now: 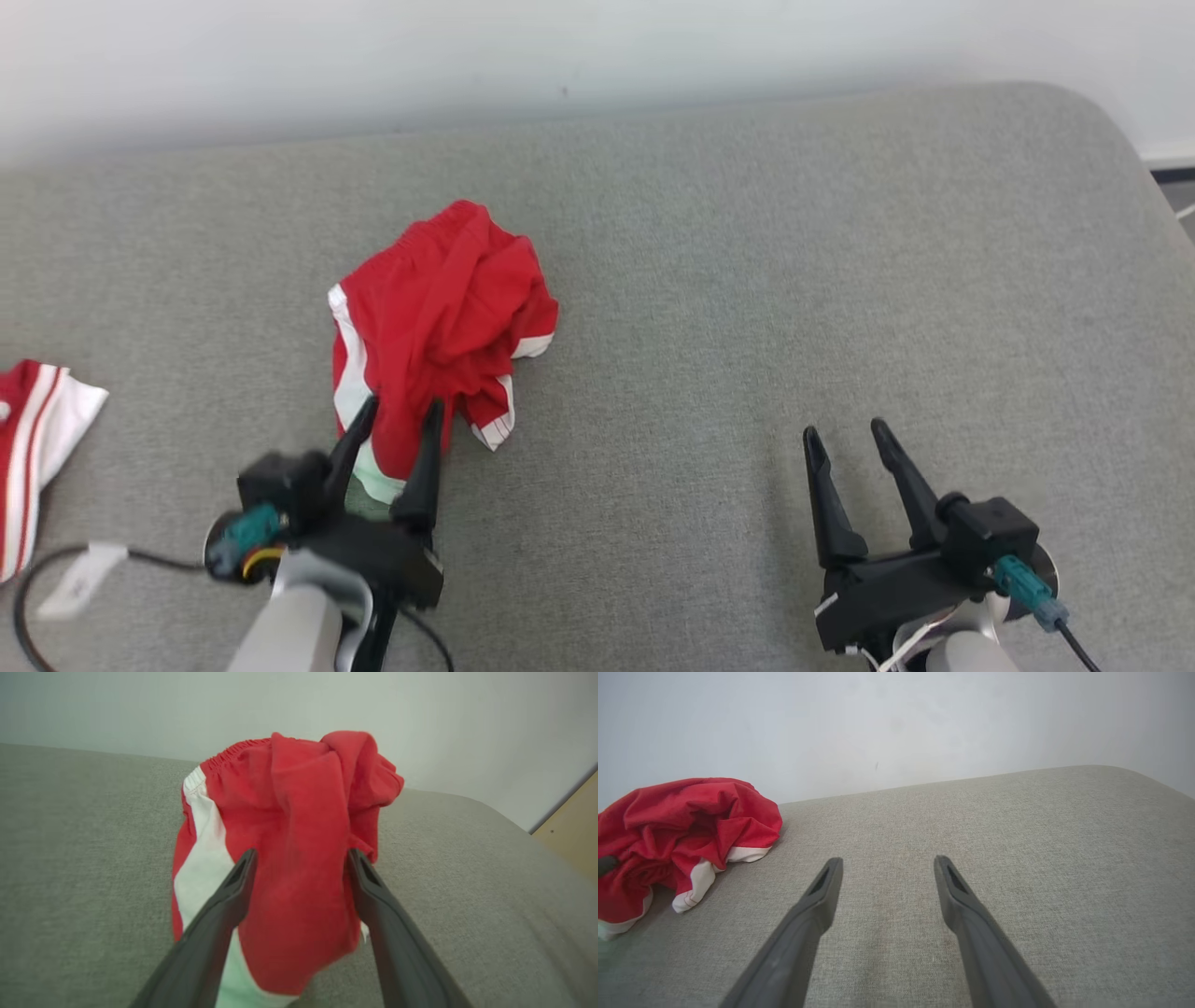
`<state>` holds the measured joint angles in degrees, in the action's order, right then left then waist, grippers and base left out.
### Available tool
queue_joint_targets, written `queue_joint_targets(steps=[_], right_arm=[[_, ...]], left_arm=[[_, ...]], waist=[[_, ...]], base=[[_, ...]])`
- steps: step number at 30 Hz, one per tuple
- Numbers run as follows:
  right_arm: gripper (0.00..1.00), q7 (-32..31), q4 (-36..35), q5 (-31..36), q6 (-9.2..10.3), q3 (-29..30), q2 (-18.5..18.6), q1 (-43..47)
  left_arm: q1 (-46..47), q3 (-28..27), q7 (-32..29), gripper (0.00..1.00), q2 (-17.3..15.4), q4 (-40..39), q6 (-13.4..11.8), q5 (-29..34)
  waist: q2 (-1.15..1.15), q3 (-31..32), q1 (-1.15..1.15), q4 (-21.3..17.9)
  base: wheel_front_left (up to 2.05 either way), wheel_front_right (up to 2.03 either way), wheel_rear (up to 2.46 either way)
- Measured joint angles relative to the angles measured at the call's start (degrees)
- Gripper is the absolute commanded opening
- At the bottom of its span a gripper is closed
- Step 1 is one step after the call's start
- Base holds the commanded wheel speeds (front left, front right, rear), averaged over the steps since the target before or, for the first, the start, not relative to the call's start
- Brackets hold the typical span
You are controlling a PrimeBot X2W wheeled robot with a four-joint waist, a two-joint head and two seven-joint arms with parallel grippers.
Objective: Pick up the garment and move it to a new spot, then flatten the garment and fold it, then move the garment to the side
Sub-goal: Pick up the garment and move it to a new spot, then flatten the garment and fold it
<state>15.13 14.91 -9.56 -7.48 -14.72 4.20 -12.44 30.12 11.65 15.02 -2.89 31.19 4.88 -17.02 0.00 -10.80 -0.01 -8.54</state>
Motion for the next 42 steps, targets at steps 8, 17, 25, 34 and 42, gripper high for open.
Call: queue_joint_targets(steps=[8, 17, 25, 34, 42], right_arm=[[1.0, 0.0, 0.1, -0.1, 0.0, -1.1, 0.0, 1.3], [1.0, 0.0, 0.4, -0.8, 0.0, -2.1, 0.2, 2.8], [1.0, 0.0, 0.5, -1.6, 0.0, -4.5, 0.7, 3.6], [1.0, 0.0, 4.0, -3.7, 0.0, -7.5, 1.4, 0.0], [1.0, 0.0, 10.6, -4.9, 0.0, -6.9, 1.8, -5.4]], left_arm=[[-9.5, -4.6, 0.0, 1.0, 0.0, -7.5, -2.0, 5.9], [-18.8, -10.0, 0.0, 1.0, 0.1, -15.3, -2.0, 10.4], [-25.2, -12.0, 0.0, 1.0, 0.0, -19.9, -2.8, 8.9], [-25.3, -8.9, 0.0, 1.0, 0.0, -19.9, -3.0, 7.2], [-24.2, -6.7, 0.0, 1.0, 0.0, -19.8, -2.5, 6.4]], waist=[[0.0, 3.1, 0.0, 2.2], [0.0, 6.3, 0.0, 5.5], [-0.01, 7.1, 0.0, 7.9], [0.0, 6.0, 0.0, 12.4], [0.0, 4.4, 0.0, 19.0]], base=[[0.0, 0.0, 0.0], [0.0, 0.0, 0.0], [0.0, 0.0, 0.0], [0.0, 0.0, 0.0], [0.0, 0.0, 0.0]])
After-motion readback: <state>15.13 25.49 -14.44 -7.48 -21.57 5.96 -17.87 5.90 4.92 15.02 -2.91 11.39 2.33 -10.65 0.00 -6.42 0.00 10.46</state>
